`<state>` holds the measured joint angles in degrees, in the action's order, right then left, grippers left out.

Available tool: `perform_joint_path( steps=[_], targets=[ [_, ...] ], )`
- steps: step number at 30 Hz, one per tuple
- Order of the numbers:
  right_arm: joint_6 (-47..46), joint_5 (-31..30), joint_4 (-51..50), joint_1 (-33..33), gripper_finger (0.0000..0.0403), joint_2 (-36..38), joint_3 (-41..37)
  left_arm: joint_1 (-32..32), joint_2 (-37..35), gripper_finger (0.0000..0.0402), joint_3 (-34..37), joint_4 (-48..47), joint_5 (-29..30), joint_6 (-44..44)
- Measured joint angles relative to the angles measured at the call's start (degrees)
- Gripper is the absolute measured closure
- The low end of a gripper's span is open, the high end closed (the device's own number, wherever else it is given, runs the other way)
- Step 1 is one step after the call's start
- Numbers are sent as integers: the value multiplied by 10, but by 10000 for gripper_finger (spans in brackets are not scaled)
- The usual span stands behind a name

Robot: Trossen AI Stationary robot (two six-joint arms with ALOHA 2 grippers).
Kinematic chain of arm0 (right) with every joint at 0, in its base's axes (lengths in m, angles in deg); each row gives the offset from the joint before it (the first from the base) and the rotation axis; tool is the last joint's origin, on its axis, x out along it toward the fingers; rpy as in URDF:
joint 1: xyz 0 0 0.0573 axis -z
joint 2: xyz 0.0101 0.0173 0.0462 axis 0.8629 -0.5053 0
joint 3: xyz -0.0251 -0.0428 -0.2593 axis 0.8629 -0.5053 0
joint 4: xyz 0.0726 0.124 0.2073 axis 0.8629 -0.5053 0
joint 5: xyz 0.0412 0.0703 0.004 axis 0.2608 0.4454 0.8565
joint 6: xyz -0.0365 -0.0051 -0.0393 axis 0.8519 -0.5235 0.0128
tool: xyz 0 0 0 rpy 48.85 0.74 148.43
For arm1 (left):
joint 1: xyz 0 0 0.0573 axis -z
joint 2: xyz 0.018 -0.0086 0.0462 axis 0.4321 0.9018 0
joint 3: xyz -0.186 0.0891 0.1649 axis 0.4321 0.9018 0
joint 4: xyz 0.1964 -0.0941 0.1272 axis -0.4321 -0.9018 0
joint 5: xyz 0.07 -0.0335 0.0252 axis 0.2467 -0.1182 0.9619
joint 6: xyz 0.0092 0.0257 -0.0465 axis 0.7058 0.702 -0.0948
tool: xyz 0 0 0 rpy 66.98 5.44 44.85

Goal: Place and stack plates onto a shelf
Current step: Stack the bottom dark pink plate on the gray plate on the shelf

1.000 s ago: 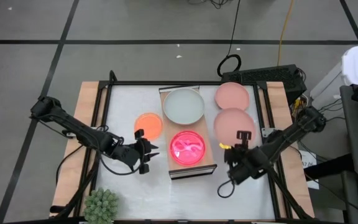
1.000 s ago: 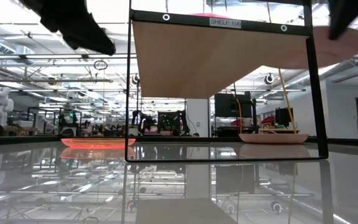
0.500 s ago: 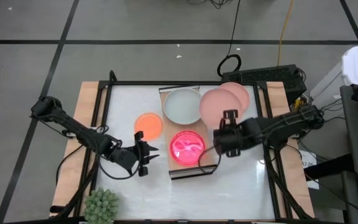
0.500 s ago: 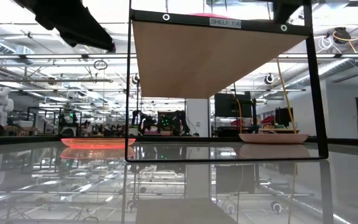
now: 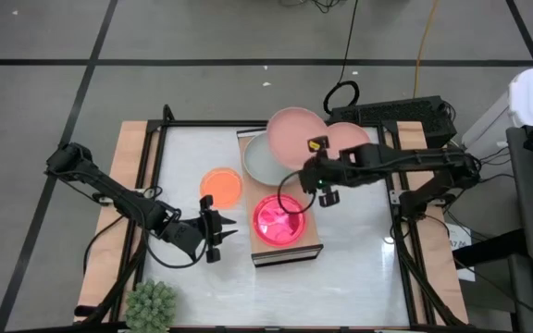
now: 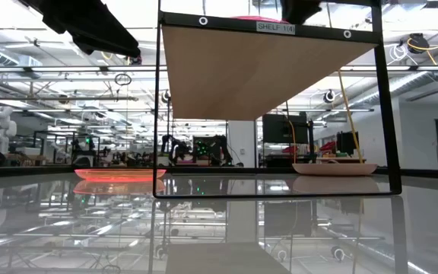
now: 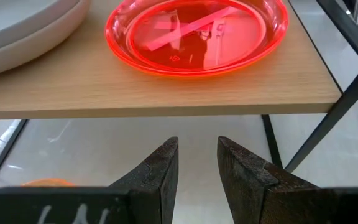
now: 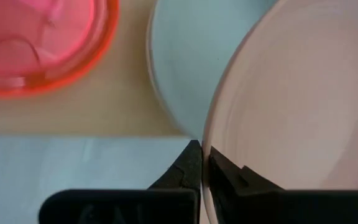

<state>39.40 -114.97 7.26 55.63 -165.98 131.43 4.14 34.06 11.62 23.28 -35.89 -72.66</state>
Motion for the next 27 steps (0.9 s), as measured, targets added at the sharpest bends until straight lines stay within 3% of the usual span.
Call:
perform_joint_path(
  steps=[12,27],
  targets=[
    [135,62,96,53,403,-55,0,0,0,284,0,0,13,4],
    [161,101,103,62,400,-87,0,0,0,284,0,-1,21,4]
  ],
)
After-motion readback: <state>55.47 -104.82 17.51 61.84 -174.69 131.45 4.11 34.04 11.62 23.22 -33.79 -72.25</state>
